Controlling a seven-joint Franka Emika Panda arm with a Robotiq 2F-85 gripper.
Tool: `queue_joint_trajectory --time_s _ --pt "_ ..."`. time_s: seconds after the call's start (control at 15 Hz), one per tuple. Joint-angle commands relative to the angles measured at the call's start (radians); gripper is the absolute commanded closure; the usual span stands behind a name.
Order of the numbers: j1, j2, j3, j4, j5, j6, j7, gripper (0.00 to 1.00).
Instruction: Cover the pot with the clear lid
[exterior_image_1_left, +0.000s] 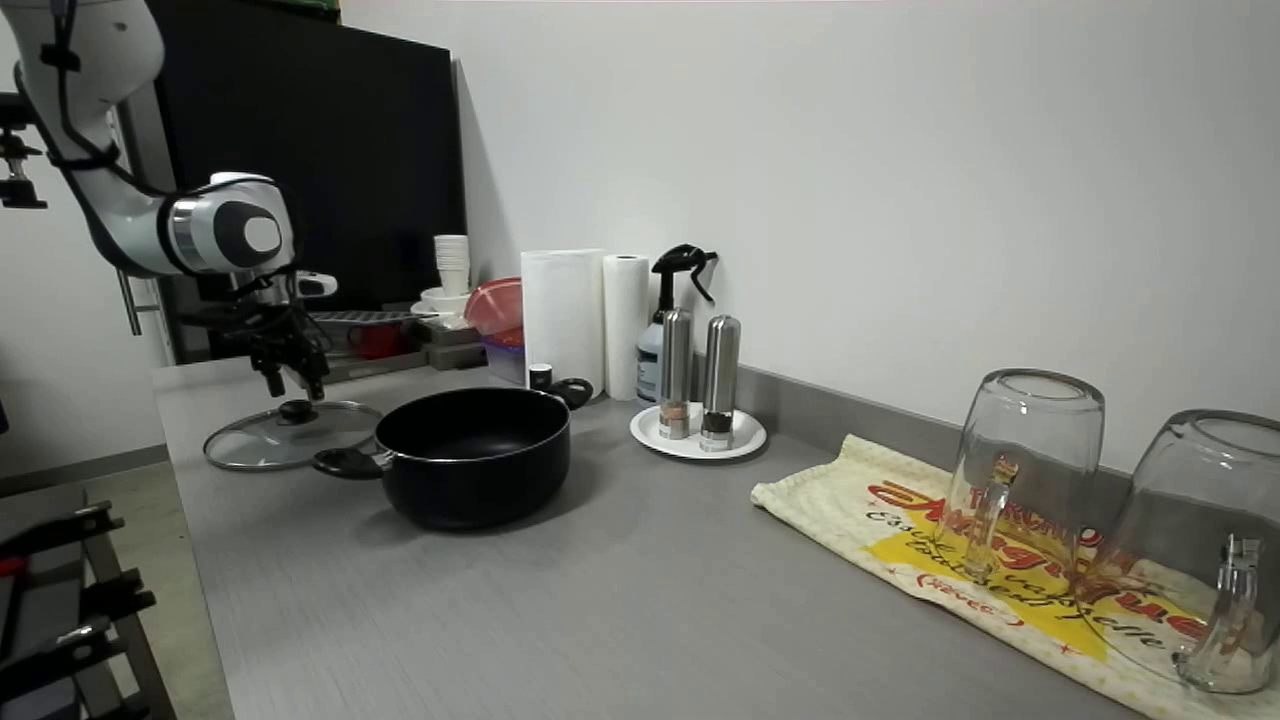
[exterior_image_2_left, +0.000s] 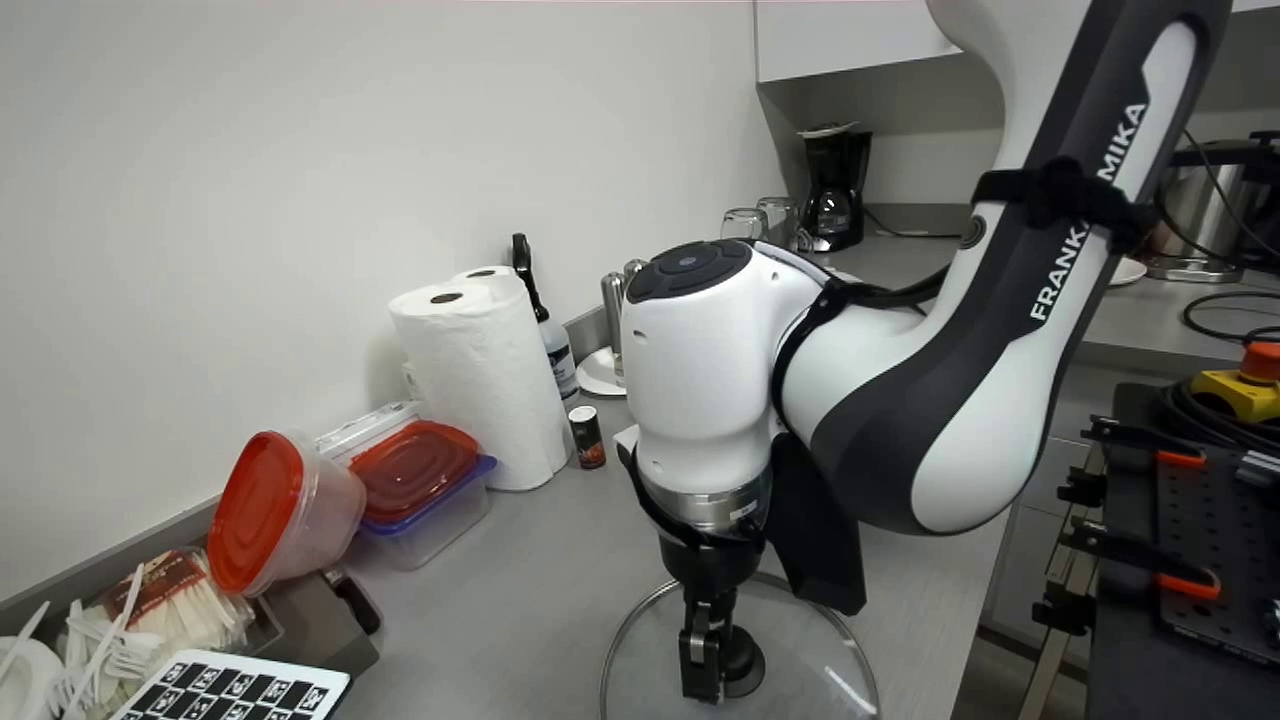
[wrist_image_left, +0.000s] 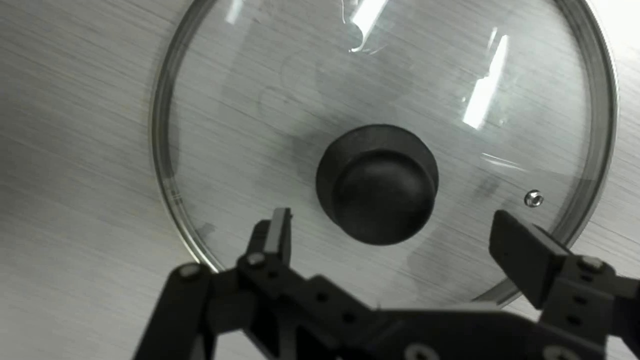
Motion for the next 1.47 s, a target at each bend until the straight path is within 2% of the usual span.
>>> queue_joint_trajectory --time_s 0.0,0.53,0.6,1.07,1.2,1.4 --pt "0.02 0.02 -0.022 0.021 -0.007 0.017 0.01 0.0" --pt "0.011 0.028 -0.026 0.017 0.003 0.011 0.006 0.0" --pt "0.009 0.03 -0.025 0.017 0.006 0.009 0.006 0.18" --pt "0.005 0.035 -0.025 0.017 0.011 0.005 0.004 0.71" --pt "0.005 0.032 -0.026 0.017 0.011 0.002 0.003 0.75" --pt "0.004 0.019 -0.026 0.017 0.01 -0.004 0.0 0.75"
